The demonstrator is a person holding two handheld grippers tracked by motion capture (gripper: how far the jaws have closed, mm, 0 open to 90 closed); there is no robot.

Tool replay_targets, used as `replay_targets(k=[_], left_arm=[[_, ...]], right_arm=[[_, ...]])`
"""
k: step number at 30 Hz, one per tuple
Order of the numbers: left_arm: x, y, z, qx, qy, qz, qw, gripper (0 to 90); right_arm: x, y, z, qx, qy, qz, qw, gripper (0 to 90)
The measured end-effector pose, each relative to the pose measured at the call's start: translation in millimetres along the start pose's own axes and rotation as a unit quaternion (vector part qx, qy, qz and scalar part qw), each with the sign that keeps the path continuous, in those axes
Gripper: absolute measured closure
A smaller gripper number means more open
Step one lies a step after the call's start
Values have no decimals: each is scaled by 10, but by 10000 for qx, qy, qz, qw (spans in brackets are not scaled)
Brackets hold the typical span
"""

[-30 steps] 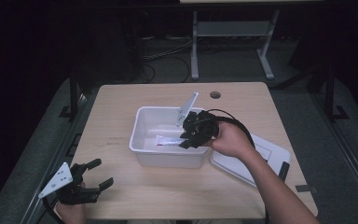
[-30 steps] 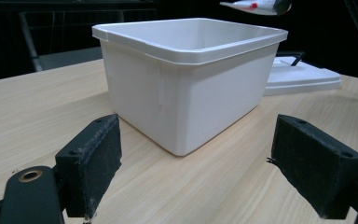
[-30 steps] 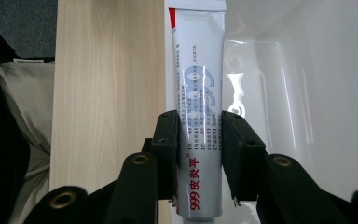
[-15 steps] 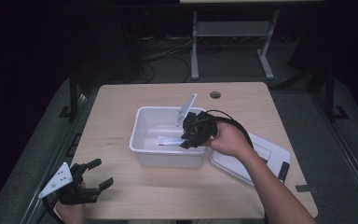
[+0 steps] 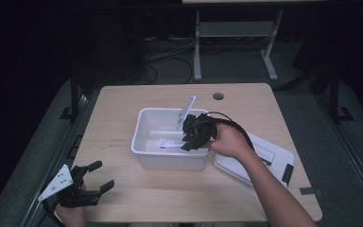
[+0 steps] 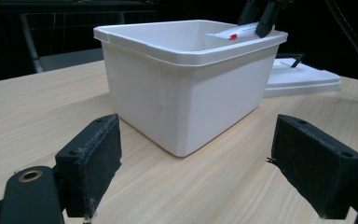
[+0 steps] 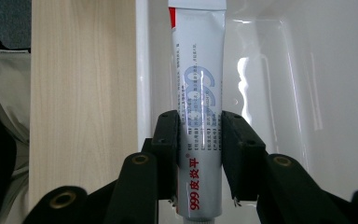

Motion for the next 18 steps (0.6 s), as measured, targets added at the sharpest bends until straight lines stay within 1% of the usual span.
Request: replay_targets(k=[6,13,18], left_arm=[[1,-1,0,-1,0,-2,10000,157],[4,-9,0,2,-1,-21,10000,157],[3,-7,-1,0,1,-13,10000,157]], right_arm=[[2,47,-9,9,-5,37,10000,676],[-13,84,-27,31,48,89,9999,676],[-73,147,-38,70,110,93,9999,676]])
Point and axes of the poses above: each handheld gripper's, and its own axes: y roughly forward along the jaws, x roughly out of its top, z roughly to its left, the point moved 7 cm from there along y, roughly forward along the jaws, and after that the axes turned 4 degrees about -x, right-handed, at the moved point
